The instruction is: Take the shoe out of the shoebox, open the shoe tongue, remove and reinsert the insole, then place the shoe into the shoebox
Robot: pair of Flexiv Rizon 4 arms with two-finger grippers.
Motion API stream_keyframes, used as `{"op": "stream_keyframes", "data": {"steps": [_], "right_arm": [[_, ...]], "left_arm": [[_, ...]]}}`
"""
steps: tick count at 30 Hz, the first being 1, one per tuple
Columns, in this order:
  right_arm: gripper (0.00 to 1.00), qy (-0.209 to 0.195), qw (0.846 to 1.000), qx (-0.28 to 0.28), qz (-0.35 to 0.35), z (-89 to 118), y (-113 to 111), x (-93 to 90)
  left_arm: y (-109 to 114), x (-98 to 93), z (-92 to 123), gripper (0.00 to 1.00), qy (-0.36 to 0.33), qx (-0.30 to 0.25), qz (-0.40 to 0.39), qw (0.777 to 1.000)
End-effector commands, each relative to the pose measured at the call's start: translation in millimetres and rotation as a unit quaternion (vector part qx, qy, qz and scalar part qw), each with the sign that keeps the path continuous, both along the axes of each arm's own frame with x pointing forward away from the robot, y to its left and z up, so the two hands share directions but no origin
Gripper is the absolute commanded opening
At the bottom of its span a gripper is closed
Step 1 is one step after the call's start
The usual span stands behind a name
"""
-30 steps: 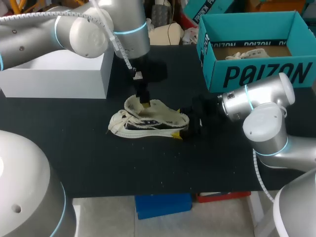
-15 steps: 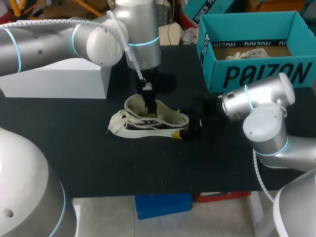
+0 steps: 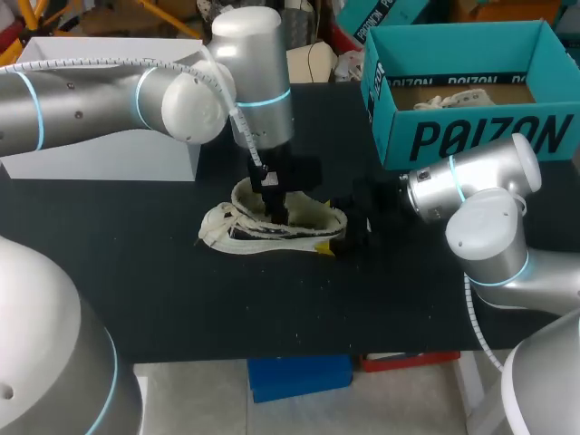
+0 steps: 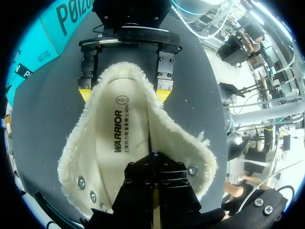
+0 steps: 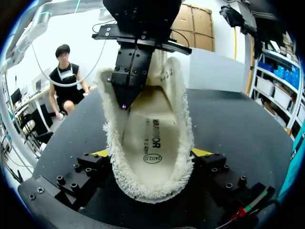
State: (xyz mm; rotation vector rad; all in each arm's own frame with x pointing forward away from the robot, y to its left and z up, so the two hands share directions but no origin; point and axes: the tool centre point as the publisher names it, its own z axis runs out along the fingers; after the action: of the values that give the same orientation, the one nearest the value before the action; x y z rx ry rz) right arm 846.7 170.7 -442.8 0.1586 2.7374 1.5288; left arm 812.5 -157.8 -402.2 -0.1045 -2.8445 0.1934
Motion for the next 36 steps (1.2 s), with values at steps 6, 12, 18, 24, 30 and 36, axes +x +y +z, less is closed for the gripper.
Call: {"op": "stream_keyframes", "data": {"steps": [6, 12, 18, 24, 30, 36], "right_arm": [[0.0, 0.0, 1.0, 0.0, -0.001, -2, 0, 0.2], [0.0, 0.0, 1.0, 0.0, -0.001, -2, 0, 0.2], [0.0, 0.0, 1.0, 0.0, -0.001, -2, 0, 0.2], [0.0, 0.0, 1.0, 0.0, -0.001, -2, 0, 0.2], [0.0, 0.0, 1.0, 0.0, -0.001, -2, 0, 0.2], [0.0, 0.0, 1.0, 0.0, -0.001, -2, 0, 0.2]], "left_arm": [[-5, -0.9, -12, 0.0, 0.01, -0.001, 0.002, 1.0], [-7, -3.8, -17, 0.0, 0.005, 0.004, 0.008, 1.0], [-6, -2.3, -20, 0.0, -0.028, 0.025, 0.02, 0.999], [-6, -3.9, -25, 0.0, -0.022, 0.029, 0.019, 0.999], [-6, -5.5, -28, 0.0, -0.024, 0.036, 0.025, 0.999], [-5, -3.3, -28, 0.39, -0.038, 0.043, 0.031, 0.998]]}}
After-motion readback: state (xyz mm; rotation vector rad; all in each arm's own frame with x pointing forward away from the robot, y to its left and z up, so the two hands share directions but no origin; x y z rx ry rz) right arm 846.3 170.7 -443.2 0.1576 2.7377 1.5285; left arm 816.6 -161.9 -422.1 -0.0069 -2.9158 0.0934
